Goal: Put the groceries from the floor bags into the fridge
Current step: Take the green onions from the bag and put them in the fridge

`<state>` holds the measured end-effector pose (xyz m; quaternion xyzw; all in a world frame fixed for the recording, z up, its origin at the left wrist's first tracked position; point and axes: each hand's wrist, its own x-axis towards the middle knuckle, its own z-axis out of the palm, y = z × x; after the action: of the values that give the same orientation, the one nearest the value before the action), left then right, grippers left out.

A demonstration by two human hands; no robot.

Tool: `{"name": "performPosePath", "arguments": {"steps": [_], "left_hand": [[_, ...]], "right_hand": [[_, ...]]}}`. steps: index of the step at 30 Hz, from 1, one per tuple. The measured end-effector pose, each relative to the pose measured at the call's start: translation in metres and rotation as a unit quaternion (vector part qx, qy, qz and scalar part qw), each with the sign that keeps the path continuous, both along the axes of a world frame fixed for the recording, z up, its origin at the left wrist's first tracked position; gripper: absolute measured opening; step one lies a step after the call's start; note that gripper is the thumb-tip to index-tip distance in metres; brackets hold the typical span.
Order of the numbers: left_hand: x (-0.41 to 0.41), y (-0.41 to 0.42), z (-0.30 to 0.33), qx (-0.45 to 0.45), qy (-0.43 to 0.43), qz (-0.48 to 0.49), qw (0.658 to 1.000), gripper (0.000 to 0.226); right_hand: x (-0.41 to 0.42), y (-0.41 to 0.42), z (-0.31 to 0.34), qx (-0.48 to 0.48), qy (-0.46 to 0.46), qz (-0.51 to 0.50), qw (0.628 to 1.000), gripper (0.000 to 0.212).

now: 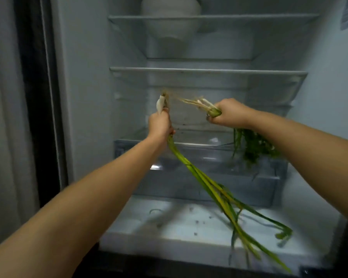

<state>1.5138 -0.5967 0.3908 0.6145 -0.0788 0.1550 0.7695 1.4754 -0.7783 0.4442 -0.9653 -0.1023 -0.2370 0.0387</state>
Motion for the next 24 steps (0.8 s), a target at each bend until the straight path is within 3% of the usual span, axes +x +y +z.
{"name": "performPosePath", "arguments": {"steps": [5, 7, 11, 14, 20, 24], "left_hand": [[0.062, -0.003, -0.011, 0.079, -0.030, 0.093, 0.992, 0.034], [0.077, 0.003, -0.015, 0.132, -0.015, 0.096, 0.986, 0.035], [0.088, 0.011, -0.022, 0.138, 0.006, 0.088, 0.987, 0.042], [0.088, 0.012, -0.025, 0.129, -0.002, 0.097, 0.987, 0.044], [0.087, 0.012, -0.027, 0.127, 0.000, 0.093, 0.988, 0.035], [0.085, 0.012, -0.025, 0.134, -0.001, 0.087, 0.987, 0.033]], "right_hand": [[0.086, -0.004, 0.017, -0.133, 0.008, -0.016, 0.991, 0.020], [0.121, -0.001, 0.018, -0.170, 0.026, -0.017, 0.985, 0.022], [0.187, 0.015, 0.014, -0.229, 0.021, 0.004, 0.973, 0.022], [0.226, 0.027, 0.005, -0.214, 0.033, 0.025, 0.976, 0.028], [0.286, 0.041, -0.023, -0.200, 0.165, -0.016, 0.966, 0.056], [0.303, 0.047, -0.031, -0.183, 0.200, -0.023, 0.962, 0.056]]}}
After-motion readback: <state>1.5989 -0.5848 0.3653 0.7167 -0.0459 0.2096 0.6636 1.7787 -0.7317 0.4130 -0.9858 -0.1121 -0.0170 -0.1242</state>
